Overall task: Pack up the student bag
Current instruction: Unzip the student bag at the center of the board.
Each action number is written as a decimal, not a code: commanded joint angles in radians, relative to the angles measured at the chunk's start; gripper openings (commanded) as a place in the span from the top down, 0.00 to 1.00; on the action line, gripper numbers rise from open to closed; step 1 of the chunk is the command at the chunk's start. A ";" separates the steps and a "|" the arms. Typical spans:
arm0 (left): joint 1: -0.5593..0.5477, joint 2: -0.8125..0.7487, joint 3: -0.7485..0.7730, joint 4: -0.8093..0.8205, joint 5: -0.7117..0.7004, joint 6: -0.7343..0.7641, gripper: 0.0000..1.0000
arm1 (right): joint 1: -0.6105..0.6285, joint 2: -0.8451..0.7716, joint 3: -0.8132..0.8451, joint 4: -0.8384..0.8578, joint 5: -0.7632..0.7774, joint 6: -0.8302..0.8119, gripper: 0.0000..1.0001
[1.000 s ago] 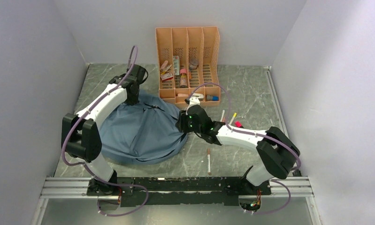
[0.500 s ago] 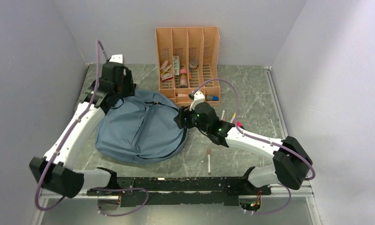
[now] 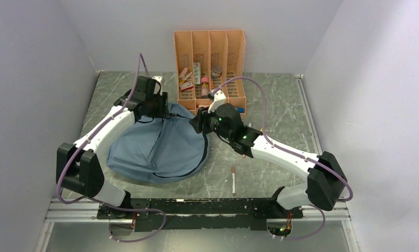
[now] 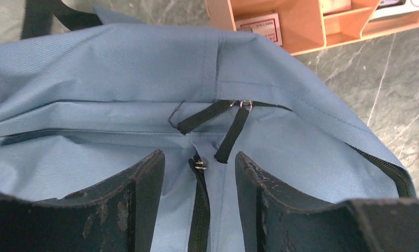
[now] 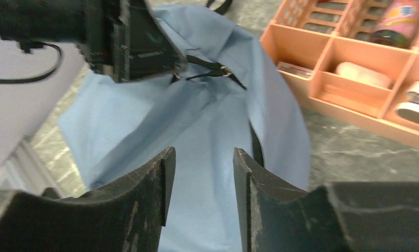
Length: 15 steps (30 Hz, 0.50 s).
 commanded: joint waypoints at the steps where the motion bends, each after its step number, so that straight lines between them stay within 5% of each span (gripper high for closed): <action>1: -0.010 0.008 -0.011 0.045 0.053 0.000 0.44 | -0.003 0.070 -0.003 0.123 -0.139 0.065 0.56; 15: -0.010 0.061 -0.015 0.006 0.045 -0.008 0.54 | -0.003 0.216 0.006 0.127 -0.213 0.112 0.61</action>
